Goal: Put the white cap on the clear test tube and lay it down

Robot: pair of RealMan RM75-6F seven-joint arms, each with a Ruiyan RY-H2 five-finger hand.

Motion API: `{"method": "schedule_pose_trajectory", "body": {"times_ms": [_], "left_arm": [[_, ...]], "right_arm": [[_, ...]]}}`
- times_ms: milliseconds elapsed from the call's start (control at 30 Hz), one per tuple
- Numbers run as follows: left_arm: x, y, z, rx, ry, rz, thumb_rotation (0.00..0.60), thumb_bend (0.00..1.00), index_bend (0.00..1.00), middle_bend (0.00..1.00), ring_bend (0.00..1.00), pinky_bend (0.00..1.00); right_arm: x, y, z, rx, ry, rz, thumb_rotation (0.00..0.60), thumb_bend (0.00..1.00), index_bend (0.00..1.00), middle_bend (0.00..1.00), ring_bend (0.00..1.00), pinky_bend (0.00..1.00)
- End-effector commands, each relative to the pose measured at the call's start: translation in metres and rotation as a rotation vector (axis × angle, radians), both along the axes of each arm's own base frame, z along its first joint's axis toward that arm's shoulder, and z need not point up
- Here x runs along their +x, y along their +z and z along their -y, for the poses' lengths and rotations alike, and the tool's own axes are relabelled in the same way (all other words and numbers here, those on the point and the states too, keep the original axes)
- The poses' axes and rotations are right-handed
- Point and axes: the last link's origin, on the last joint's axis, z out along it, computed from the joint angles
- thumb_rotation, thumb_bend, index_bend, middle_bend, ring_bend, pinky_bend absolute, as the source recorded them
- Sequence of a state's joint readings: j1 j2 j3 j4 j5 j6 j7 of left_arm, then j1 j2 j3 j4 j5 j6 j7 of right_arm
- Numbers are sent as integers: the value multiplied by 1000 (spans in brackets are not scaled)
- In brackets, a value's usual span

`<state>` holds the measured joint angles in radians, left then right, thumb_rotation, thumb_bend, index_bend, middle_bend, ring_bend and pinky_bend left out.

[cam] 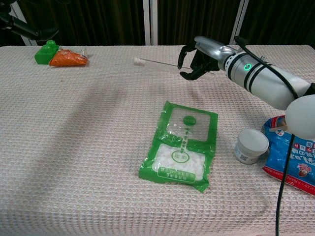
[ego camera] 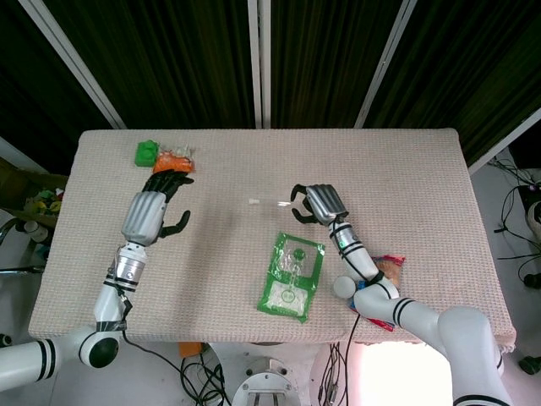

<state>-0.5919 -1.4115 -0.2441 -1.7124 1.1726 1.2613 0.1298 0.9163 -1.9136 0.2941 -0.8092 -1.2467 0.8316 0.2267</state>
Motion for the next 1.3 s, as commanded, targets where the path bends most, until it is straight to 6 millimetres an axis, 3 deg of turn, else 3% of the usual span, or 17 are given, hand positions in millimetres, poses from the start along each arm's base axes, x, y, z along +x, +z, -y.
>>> {"method": "schedule_pose_trajectory", "body": {"times_ms": [33,133,333,567,667,800,867,967,1067,1167,1300], "left_arm": [[-2,-1,1,-3,4,4,599,394,225,153,92,105],[-4,-3,2,-7,7,4,600,394,225,153,92,105],[-8,-3,3,-4,12,1,600,394,225,154,92,105],[-11,-1,5,-2,6,-35,600,394,225,154,92,105],[-18,7,7,8,16,-85,600,392,222,154,92,105],[-41,28,11,27,72,-158,600,385,216,153,92,105],[-57,42,14,34,112,-192,600,380,216,153,92,105],[-82,64,23,55,170,-238,600,367,216,153,92,105],[-106,86,36,76,230,-261,600,361,220,154,93,105],[-128,105,50,107,266,-291,599,361,227,154,92,105],[-153,122,73,144,279,-320,600,354,233,154,92,104]], "right_arm": [[5,-15,0,4,-10,-14,600,574,911,1000,1000,1000],[6,-24,-1,1,-17,-23,600,503,870,1000,1000,1000],[4,-30,-2,-14,-26,-37,600,203,585,1000,1000,1000],[-4,-27,-4,-10,-58,-23,600,46,396,1000,1000,1000],[-7,-12,-7,-39,-32,-1,600,26,329,1000,1000,1000],[-21,37,-12,-139,19,15,600,27,301,999,1000,1000],[-33,73,-20,-203,38,-9,600,38,299,980,1000,1000],[-55,127,-40,-280,24,-59,600,99,296,881,972,1000],[-80,177,-65,-338,-27,-96,600,156,296,752,855,996],[-105,216,-92,-363,-87,-122,600,184,296,609,675,830],[-139,250,-130,-350,-160,-175,600,199,202,330,325,363]]}}
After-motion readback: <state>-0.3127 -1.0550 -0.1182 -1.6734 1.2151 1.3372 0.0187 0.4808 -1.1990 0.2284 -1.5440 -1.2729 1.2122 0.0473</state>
